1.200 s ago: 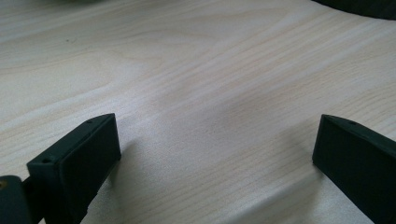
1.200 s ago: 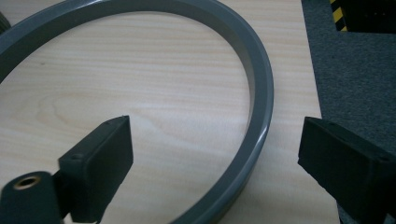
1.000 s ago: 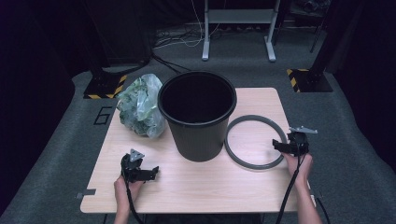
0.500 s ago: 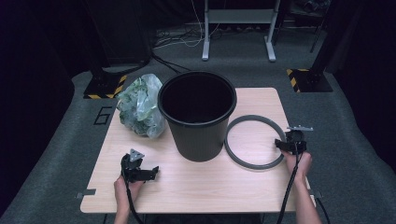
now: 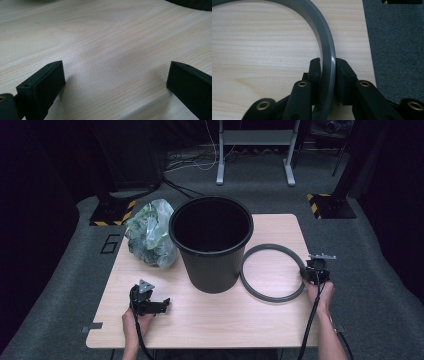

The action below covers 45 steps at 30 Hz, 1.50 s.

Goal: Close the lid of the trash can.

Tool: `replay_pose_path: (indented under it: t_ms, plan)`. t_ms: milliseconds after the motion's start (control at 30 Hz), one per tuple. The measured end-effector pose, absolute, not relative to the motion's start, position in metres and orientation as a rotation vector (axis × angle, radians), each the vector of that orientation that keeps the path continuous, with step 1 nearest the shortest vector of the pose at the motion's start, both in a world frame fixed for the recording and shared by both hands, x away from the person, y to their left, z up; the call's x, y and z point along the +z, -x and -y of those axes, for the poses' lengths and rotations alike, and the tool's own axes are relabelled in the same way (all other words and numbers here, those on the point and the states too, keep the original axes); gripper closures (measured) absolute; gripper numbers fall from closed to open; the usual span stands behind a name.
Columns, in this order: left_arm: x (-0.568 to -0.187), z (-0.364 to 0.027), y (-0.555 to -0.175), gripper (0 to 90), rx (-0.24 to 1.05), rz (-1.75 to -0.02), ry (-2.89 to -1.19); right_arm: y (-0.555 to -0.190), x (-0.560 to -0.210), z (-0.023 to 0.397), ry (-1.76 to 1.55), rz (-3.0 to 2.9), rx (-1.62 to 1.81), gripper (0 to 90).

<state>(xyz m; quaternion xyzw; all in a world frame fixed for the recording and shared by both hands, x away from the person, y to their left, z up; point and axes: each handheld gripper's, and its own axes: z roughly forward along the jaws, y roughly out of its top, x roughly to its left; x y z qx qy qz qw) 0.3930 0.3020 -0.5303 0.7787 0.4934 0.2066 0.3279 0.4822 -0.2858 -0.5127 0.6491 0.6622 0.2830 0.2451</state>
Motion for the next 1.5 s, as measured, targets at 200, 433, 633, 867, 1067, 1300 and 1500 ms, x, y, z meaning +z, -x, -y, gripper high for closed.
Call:
replay_pose_path:
  t_ms: [200,433,633,867,1067,1300,1500]
  plan:
    - [-0.530,-0.302,-0.393,2.1,0.542,-1.292,-2.038,-0.483,-0.513,0.288,-1.819,-1.779,0.808,78.7]
    - [-0.530,-0.302,-0.393,2.8,0.545,-1.290,-2.035,-0.484,-0.513,0.296,-1.894,-1.742,0.876,79.0]
    - [-0.530,-0.302,-0.393,2.8,0.545,-1.290,-2.034,-0.482,-0.509,0.299,-1.912,-1.720,0.917,79.0]
    - [-0.530,-0.302,-0.393,3.5,0.548,-1.290,-2.032,-0.481,-0.503,0.301,-1.920,-1.701,0.955,79.0]
    - [-0.530,-0.302,-0.392,3.6,0.549,-1.290,-2.033,-0.479,-0.500,0.303,-1.921,-1.697,0.954,79.1]
    - [-0.530,-0.302,-0.392,4.1,0.549,-1.283,-2.036,-0.475,-0.490,0.312,-1.934,-1.670,0.998,79.1]
    - [-0.530,-0.302,-0.392,4.1,0.547,-1.282,-2.039,-0.471,-0.479,0.317,-1.920,-1.666,0.999,79.0]
